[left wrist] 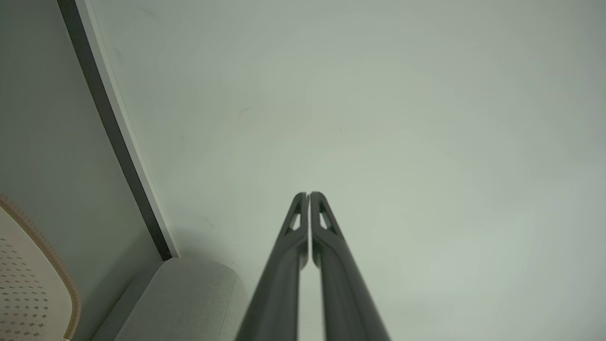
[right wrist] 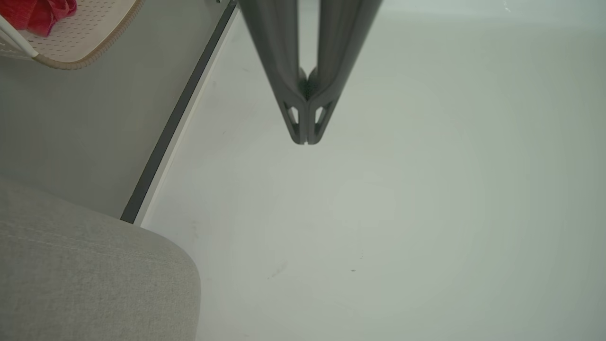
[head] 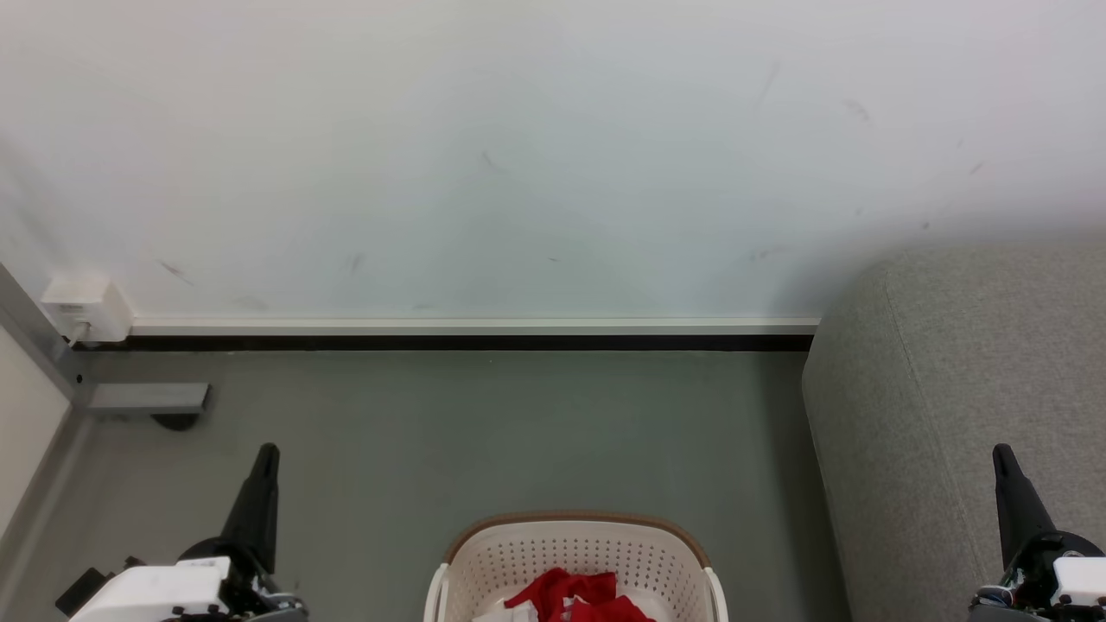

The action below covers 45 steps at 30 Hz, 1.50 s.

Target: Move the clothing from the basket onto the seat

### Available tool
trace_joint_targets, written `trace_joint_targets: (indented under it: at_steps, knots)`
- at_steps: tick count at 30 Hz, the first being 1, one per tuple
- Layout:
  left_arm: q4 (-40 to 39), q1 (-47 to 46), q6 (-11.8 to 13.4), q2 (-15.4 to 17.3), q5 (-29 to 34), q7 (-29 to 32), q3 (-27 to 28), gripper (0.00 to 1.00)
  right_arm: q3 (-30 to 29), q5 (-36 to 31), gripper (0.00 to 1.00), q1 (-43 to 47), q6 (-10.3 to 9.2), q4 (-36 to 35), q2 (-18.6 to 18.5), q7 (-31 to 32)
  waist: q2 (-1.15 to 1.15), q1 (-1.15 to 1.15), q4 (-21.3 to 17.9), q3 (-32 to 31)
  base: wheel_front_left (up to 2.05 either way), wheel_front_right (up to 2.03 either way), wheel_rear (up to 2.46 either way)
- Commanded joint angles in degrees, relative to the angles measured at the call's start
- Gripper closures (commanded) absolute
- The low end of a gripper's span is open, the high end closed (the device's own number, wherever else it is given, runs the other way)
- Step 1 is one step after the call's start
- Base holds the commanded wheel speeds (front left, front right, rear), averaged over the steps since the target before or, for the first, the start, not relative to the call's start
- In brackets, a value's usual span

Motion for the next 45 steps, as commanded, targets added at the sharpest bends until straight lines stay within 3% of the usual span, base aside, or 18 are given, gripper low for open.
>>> trace_joint_targets:
  at_steps: [1,45]
  knots:
    - [-0.09,-0.2,-0.4,0.41,-0.85,0.14,0.06,1.0,-0.08,0.52,1.0,-0.81,-0.14,-0.15,-0.48,-0.26,0.0,0.0,0.0,0.0,0.0,0.0,0.0]
    - [-0.09,-0.2,-0.4,0.41,-0.85,0.14,0.06,1.0,-0.08,0.52,1.0,-0.81,-0.14,-0.15,-0.48,-0.26,0.0,0.0,0.0,0.0,0.0,0.0,0.0]
